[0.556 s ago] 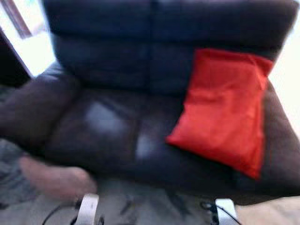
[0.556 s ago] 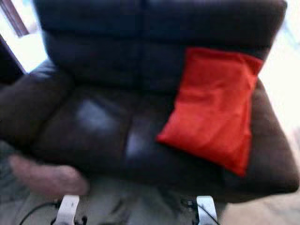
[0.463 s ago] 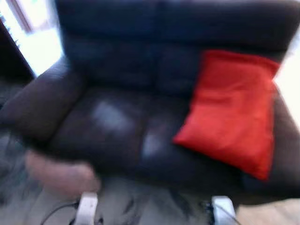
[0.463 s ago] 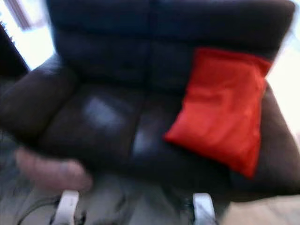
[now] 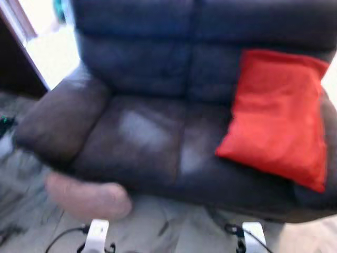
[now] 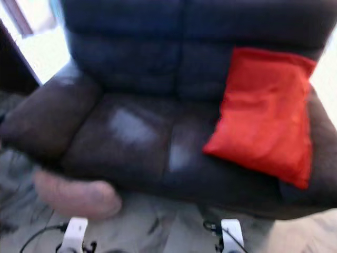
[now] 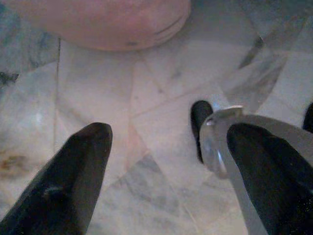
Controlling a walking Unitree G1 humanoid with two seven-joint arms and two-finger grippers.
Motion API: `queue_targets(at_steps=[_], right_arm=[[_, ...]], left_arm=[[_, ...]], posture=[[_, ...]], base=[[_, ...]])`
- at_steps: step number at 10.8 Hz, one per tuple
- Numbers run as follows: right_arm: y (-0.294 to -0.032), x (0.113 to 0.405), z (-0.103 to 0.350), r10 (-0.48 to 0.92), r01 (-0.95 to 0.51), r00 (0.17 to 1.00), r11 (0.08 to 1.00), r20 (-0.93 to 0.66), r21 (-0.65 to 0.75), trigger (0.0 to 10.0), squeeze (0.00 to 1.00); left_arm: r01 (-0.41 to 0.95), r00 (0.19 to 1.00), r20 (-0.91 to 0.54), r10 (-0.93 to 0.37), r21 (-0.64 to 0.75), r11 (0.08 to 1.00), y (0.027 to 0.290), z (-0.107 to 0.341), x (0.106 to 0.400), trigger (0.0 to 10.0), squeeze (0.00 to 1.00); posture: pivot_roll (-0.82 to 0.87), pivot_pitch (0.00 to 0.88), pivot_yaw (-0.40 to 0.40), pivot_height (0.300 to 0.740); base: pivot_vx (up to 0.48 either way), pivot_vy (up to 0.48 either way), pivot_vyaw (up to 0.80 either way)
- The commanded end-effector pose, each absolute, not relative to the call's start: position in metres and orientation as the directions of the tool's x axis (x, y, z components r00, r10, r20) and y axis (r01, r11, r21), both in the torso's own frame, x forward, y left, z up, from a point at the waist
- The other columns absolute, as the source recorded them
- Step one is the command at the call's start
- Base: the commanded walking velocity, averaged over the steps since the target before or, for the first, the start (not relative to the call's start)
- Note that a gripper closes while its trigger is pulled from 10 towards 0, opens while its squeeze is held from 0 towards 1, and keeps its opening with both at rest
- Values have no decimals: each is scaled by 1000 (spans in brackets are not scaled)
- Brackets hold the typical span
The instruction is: Move the pillow to the sofa from floor
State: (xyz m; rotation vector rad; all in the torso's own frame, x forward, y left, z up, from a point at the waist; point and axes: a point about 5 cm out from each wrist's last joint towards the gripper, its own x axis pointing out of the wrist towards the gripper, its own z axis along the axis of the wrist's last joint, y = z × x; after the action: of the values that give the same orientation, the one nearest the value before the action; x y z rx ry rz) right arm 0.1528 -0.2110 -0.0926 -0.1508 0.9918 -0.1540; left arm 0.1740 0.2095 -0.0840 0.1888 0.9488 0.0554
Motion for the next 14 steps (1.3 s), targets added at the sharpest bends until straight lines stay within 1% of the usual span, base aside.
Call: queue_targets(at_steps=[1,5,11,14], right_arm=[[-208,153,-93,-187,57,538,981,-822,-186,10000,0],[-208,154,-93,-177,54,543,983,-820,-177,10000,0],[-208,151,-94,-189,56,533,980,-824,-189,10000,0],[-207,151,-94,-189,51,532,980,-826,-192,10000,0]], left_arm=[[39,558,-818,140,194,980,213,-88,165,10000,0],[48,569,-812,133,194,980,211,-86,169,10000,0],[67,574,-809,123,197,978,213,-85,170,10000,0],[76,574,-811,117,195,978,209,-86,171,10000,0]], posture=[[27,99,-6,740],[30,88,-12,740],[25,63,4,740],[23,69,5,740]], base=[[0,375,0],[0,374,0],[0,373,0],[0,372,0]])
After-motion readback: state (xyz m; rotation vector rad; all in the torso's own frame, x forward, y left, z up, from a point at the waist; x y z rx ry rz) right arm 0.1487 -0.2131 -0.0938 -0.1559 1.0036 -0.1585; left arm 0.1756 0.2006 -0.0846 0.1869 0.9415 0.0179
